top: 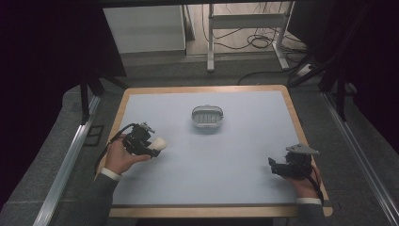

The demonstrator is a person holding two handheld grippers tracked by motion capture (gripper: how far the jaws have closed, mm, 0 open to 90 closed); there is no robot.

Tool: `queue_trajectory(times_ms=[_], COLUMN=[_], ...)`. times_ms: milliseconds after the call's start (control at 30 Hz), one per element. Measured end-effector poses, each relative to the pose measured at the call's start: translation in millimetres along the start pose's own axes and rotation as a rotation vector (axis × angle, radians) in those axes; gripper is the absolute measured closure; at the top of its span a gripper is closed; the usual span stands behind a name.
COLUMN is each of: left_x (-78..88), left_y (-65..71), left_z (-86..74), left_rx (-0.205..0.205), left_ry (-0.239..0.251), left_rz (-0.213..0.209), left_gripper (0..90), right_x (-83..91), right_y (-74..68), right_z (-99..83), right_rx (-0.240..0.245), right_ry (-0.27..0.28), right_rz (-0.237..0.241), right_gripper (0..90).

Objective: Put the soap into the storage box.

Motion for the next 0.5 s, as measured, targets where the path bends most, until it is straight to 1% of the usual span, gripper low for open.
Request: queue_trajectory(times_ms=[133, 200, 233, 500], left_x=[-0.5, -1.2, -1.6, -6.4], left_y=[-3.3, -4.3, -5.3, -12.0], left_z=[5.8, 7.9, 9.3, 16.4], left_rx=[-0.003, 0.0, 0.003, 0.008], left_ry=[0.017, 0.023, 0.029, 0.025], left_rz=[0.001, -0.003, 0.002, -0.006], left_gripper=[49.6, 49.6, 49.6, 49.6], right_x=[0.8, 0.6, 0.4, -0.8], right_y=[-0.5, -0.8, -0.8, -0.5], right_z=[0.2, 0.2, 0.1, -0.9], right_rx=[0.005, 0.006, 0.008, 0.006], right_ry=[0.004, 0.005, 0.004, -0.001], right_rz=[0.007, 0.008, 0.008, 0.007], right_gripper=[7.2, 7.2, 7.2, 7.2])
Point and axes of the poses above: each handheld gripper's, and its own axes: x roughly backward along the jaws, z roughly out of its top, y roughly to its right, the point moved 4 cm from there along -x, roughly forward along the jaws, and after that the axes turned 10 degrees about -x, right-handed, at the moved point
